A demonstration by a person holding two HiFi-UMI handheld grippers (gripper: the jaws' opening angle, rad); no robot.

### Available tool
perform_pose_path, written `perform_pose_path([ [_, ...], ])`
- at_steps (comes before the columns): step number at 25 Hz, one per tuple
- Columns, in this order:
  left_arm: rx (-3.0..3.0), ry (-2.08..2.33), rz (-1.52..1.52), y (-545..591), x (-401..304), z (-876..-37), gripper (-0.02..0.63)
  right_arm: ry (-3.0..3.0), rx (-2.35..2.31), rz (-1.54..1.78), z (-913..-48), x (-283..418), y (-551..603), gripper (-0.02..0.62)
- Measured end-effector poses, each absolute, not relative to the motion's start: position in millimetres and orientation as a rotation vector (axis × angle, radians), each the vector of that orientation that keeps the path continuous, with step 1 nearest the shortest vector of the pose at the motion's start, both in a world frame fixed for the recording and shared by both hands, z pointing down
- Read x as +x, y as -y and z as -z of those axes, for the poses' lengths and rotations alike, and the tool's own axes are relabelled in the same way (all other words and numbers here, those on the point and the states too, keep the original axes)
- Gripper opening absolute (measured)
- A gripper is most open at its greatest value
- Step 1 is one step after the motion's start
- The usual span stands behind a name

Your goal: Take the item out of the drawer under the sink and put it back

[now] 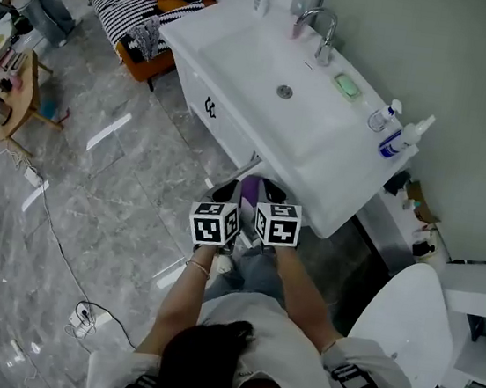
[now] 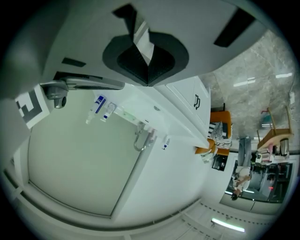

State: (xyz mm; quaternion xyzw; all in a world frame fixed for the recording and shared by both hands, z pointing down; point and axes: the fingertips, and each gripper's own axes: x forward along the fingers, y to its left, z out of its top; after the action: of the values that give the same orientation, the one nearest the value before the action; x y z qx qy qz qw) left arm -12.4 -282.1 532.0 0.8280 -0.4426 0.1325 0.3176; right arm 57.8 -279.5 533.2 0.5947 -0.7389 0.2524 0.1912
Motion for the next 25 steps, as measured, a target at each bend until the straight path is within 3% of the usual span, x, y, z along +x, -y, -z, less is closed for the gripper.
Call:
perform_pose_path([
  [25, 2.206, 1.145, -0.357, 268.8, -15.6, -525.0, 0.005, 2.083, 1.664, -0.701, -520.3, 44.6, 262.8, 0.017],
])
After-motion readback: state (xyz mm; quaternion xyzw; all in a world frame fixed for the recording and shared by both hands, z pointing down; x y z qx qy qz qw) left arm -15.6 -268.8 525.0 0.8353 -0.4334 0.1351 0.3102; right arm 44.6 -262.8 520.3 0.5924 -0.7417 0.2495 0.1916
